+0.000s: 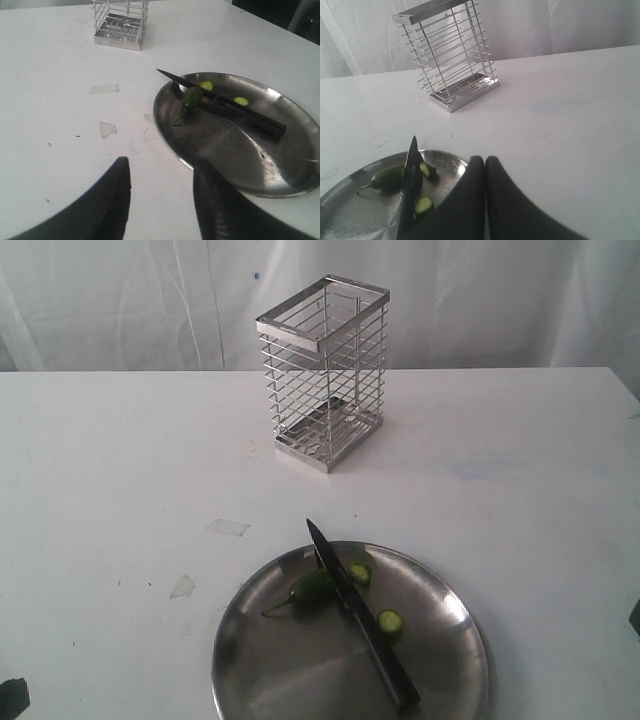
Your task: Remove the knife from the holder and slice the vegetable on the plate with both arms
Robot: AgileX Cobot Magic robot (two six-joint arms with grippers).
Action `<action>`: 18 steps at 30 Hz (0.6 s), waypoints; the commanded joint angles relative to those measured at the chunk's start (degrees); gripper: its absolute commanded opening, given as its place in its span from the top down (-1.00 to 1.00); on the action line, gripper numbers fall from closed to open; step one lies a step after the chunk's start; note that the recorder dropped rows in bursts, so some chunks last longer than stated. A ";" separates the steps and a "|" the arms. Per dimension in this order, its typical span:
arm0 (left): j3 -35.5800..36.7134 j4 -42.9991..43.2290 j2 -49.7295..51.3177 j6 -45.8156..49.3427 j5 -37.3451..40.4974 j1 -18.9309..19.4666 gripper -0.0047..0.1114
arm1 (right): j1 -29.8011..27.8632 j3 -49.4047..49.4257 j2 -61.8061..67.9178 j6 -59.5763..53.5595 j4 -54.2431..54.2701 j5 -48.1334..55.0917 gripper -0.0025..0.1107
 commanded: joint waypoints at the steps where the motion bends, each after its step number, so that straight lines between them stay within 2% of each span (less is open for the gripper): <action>1: 0.15 -0.09 -0.30 0.13 0.12 2.35 0.13 | -5.62 0.34 -0.35 -0.69 -0.30 -0.68 0.96; 5: 0.15 -0.09 -0.30 0.13 0.23 2.90 0.13 | -9.50 0.34 -0.35 -0.69 -0.30 -0.68 0.96; 18: 0.15 -0.09 -0.30 0.13 0.36 2.91 0.13 | -9.73 0.34 -0.35 -0.69 -0.30 -0.58 0.96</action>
